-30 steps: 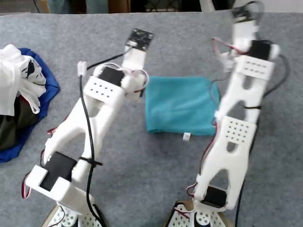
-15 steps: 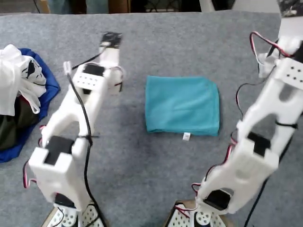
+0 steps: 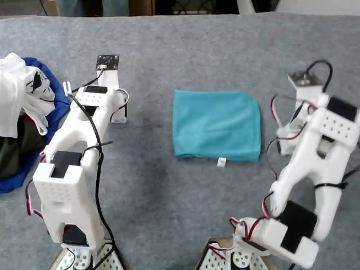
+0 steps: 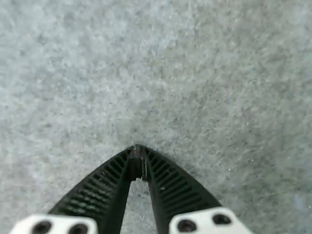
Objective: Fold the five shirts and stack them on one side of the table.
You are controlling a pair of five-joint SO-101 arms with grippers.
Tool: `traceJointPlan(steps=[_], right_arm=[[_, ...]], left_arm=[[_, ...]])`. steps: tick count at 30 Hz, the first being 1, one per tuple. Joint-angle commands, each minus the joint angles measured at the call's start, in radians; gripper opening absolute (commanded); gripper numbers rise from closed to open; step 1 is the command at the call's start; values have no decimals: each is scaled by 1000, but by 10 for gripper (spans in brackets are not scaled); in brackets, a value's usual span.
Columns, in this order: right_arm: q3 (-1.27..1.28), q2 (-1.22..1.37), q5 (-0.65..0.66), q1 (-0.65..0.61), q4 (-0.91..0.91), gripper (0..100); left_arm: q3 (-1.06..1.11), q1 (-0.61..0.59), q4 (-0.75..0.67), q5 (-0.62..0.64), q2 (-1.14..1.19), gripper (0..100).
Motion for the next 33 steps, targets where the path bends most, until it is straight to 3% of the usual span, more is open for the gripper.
traceJointPlan(steps=[1, 6, 16, 20, 23, 33], right_arm=[[113, -62, -178, 6, -94, 18], [145, -62, -445, -74, -137, 155], [120, -39, -683, -282, -250, 193], [120, 45, -778, -295, -272, 297], [119, 124, -786, -296, -275, 363], [-39, 400, -793, -298, -293, 368]], left_arm=[[2, -12, -9, 9, -34, 29], [2, -13, -12, 8, -34, 29], [-4, -13, -14, 9, -34, 29], [-5, -13, -14, 9, -34, 29], [-5, -13, -14, 9, -34, 29], [-7, -13, -15, 8, -34, 29]])
